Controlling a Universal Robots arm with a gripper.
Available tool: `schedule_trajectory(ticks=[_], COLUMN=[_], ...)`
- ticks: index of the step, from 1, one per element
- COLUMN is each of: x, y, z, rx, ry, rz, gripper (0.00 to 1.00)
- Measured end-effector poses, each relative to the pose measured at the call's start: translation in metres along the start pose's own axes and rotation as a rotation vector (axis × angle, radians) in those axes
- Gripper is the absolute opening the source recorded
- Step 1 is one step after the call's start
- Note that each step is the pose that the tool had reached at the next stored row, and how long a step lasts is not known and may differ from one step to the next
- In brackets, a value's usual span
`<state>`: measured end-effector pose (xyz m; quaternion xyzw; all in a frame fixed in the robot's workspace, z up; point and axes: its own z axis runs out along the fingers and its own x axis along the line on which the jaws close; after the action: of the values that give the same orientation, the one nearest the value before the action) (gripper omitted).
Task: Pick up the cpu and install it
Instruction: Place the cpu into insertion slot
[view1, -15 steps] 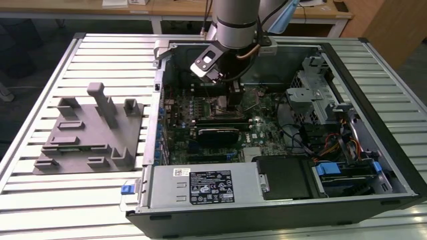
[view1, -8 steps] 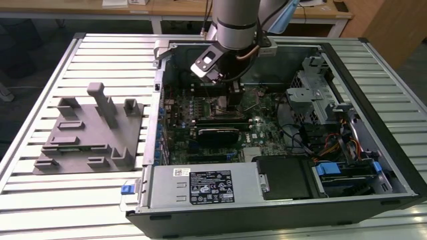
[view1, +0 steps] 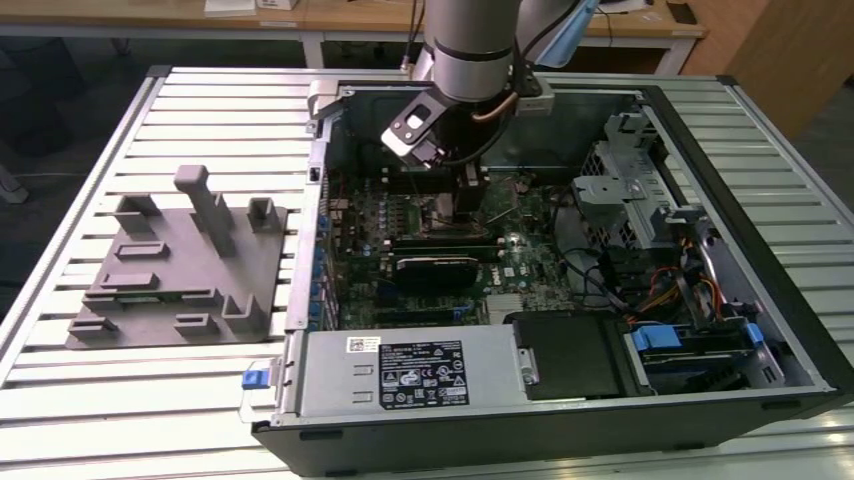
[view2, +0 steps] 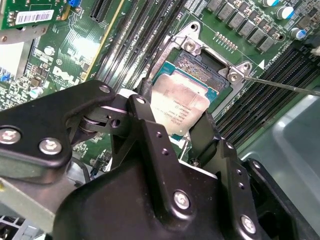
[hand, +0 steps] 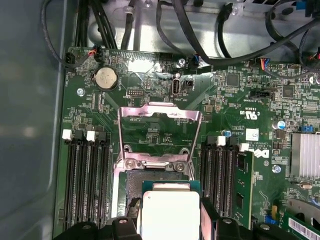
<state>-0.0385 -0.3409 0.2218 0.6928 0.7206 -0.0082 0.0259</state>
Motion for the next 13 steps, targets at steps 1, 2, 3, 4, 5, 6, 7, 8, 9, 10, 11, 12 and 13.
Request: schedule_trajectory(ticks=[1,2,3,4,5,6,7,8,9,10,11,12,13], x=[0.0000,0.0000,0.0001,0.0001,0.0001,0.0002,0.0005,0.0008,0.0010,0.0012,0.0015,0.0020,0.0025], y=[0.0000,0.0000,0.0000,-0.0001,-0.0001,-0.0001,-0.0001,-0.0001,-0.0001,0.0000,-0.0001,-0.0001,-0.0001], z=[0.0009,0.0017,0.0022,0.0026,0.0029,0.0030,0.0032,0.0034,0.0036,0.0039,0.0041,0.0043,0.0045], rx=[0.0001,-0.0002,-0.0004,-0.0005,-0.0006,-0.0004,-0.0006,-0.0008,-0.0010,-0.0009,-0.0009,-0.0009,-0.0010], ry=[-0.0002,-0.0003,-0.0002,-0.0002,0.0002,0.0010,0.0022,0.0034,0.0042,0.0048,0.0058,0.0066,0.0073], rz=[0.000,0.000,0.000,0.000,-0.001,-0.002,-0.003,-0.003,-0.004,-0.004,-0.004,-0.004,-0.004], gripper=[0.54,0.54,0.54,0.54,0.54,0.54,0.54,0.54,0.54,0.54,0.54,0.54,0.54])
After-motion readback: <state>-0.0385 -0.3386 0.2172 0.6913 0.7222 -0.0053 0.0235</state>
